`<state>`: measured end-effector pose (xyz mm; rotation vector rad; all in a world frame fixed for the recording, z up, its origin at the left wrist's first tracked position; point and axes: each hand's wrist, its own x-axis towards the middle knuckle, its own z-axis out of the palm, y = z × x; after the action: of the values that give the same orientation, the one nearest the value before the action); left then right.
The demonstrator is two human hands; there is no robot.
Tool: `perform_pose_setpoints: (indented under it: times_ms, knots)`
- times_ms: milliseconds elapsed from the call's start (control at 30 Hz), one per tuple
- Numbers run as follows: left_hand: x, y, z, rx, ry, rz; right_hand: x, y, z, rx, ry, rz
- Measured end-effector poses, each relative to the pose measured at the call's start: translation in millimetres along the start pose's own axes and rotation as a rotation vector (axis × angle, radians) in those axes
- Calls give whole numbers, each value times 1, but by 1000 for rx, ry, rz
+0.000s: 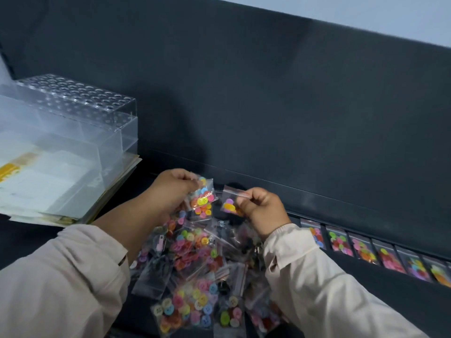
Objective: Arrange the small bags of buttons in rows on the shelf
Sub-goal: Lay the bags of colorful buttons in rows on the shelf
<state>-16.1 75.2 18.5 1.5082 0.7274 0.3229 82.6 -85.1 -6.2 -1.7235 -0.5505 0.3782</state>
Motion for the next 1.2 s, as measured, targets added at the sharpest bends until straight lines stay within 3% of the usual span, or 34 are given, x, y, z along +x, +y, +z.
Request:
perform_pose_setpoints:
  times_ms: [333,700,767,833,933,1033,1133,1200]
  knots:
    - [-24,14,53,-115,-49,-2,-36,-5,-64,316,-22,337]
    - [-51,5,130,-50,-128,-9,-78,53,-161,-86,132,433]
    - [-53,2,138,-29,-138,-7,-80,59,-167,-203,137,381]
    - [-56,0,143,-9,-140,-15,-83,64,-173,-481,110,298]
    - [-60,-1,152,-1,-147,-11,-97,66,-183,-843,93,60]
    - [-63,-1,159,-7,-150,8,-113,70,-184,-954,-69,-152]
    - [-66,-1,163,-6,-144,13,-118,85,-184,-1063,-292,-198]
    - [-67,-1,164,-11,-147,2,-116,88,-184,-1094,-340,-217]
